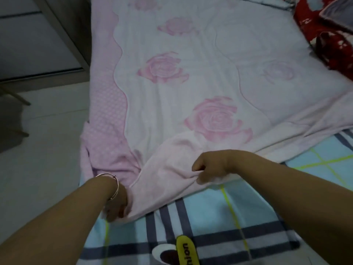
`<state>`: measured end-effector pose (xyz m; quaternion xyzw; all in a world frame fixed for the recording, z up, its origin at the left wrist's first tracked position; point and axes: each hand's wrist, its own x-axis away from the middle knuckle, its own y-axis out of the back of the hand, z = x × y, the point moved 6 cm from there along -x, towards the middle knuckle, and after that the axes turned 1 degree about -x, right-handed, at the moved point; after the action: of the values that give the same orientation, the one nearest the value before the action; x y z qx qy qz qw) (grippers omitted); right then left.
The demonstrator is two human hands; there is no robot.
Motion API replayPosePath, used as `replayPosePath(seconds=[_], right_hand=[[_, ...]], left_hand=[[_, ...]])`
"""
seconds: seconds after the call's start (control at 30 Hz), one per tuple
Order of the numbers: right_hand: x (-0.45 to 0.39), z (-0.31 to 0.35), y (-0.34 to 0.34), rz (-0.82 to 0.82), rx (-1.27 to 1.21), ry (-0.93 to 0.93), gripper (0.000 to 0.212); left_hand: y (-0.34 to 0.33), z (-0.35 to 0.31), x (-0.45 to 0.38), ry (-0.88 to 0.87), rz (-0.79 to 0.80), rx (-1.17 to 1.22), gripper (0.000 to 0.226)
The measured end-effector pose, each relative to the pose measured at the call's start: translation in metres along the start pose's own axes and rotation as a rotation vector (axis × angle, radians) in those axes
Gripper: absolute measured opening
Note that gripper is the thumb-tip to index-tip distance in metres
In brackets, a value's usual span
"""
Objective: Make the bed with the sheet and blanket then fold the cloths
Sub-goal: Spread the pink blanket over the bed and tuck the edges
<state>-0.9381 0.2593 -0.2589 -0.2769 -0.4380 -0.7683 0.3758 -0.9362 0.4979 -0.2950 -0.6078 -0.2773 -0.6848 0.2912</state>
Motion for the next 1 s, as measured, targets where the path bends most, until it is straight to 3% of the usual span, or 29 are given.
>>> replayPosePath(seconds=[0.07, 0.1, 0.17, 0.23, 0.27, 0.3, 0.33, 0.37, 0.47, 0.5, 0.53, 0.6, 0.67, 0.73, 0.83, 0.93, 1.0], right_hand=[[0.000, 0.019, -0.027, 0.065, 0.089, 0.021, 0.022], [0.001, 0.025, -0.036, 0.077, 0.108, 0.028, 0.010], [0.002, 0.034, -0.053, 0.107, 0.090, 0.028, 0.015], [0.003, 0.045, -0.066, 0.130, 0.032, 0.054, 0.020], [0.002, 0.050, -0.072, 0.131, 0.019, 0.067, 0.025], [0.001, 0.056, -0.078, 0.117, 0.010, 0.089, 0.025], [-0.001, 0.061, -0.082, 0.080, 0.008, 0.108, 0.023], [-0.001, 0.065, -0.083, 0.021, 0.000, 0.125, 0.027], [0.005, 0.049, -0.078, -0.120, -0.201, 0.161, 0.036], [0.008, 0.037, -0.073, -0.134, -0.248, 0.151, 0.039], [0.013, 0.021, -0.070, -0.132, -0.227, 0.108, 0.046], [0.020, 0.000, -0.063, -0.171, 0.140, 0.001, 0.054], [0.024, 0.004, -0.061, -0.200, 0.537, 0.030, 0.042], [0.024, 0.014, -0.076, -0.052, 0.616, 0.048, 0.037], [0.029, 0.028, -0.113, 0.281, 0.515, 0.022, 0.041], [0.036, 0.034, -0.140, 0.407, 0.359, 0.022, 0.041], [0.038, 0.032, -0.138, 0.411, 0.190, -0.009, 0.035]], left_hand=[[-0.029, -0.004, -0.007, 0.048, 0.027, -0.083, 0.029], [-0.032, -0.005, -0.005, 0.066, -0.042, -0.046, 0.027], [-0.016, -0.009, 0.007, 0.056, -0.401, 0.069, 0.026], [0.010, -0.011, 0.025, -0.026, -0.888, 0.315, 0.043], [0.017, -0.026, 0.033, -0.138, -1.026, 0.351, 0.061], [0.022, -0.043, 0.036, -0.234, -1.053, 0.329, 0.086], [0.025, -0.063, 0.035, -0.295, -1.010, 0.294, 0.103], [0.027, -0.079, 0.034, -0.320, -0.980, 0.273, 0.104], [0.031, -0.088, 0.035, -0.340, -1.032, 0.485, 0.032], [0.028, -0.080, 0.032, -0.322, -1.006, 0.540, 0.015], [0.021, -0.075, 0.028, -0.310, -0.952, 0.565, 0.014], [-0.003, -0.068, 0.018, -0.290, -0.749, 0.542, 0.036], [-0.027, -0.067, 0.010, -0.249, -0.524, 0.562, 0.042], [-0.045, -0.073, 0.007, -0.215, -0.346, 0.535, 0.030], [-0.064, -0.084, 0.009, -0.130, -0.192, 0.410, 0.055], [-0.067, -0.081, 0.012, -0.075, -0.264, 0.489, 0.061], [-0.056, -0.071, 0.019, -0.091, -0.498, 0.768, 0.051]])
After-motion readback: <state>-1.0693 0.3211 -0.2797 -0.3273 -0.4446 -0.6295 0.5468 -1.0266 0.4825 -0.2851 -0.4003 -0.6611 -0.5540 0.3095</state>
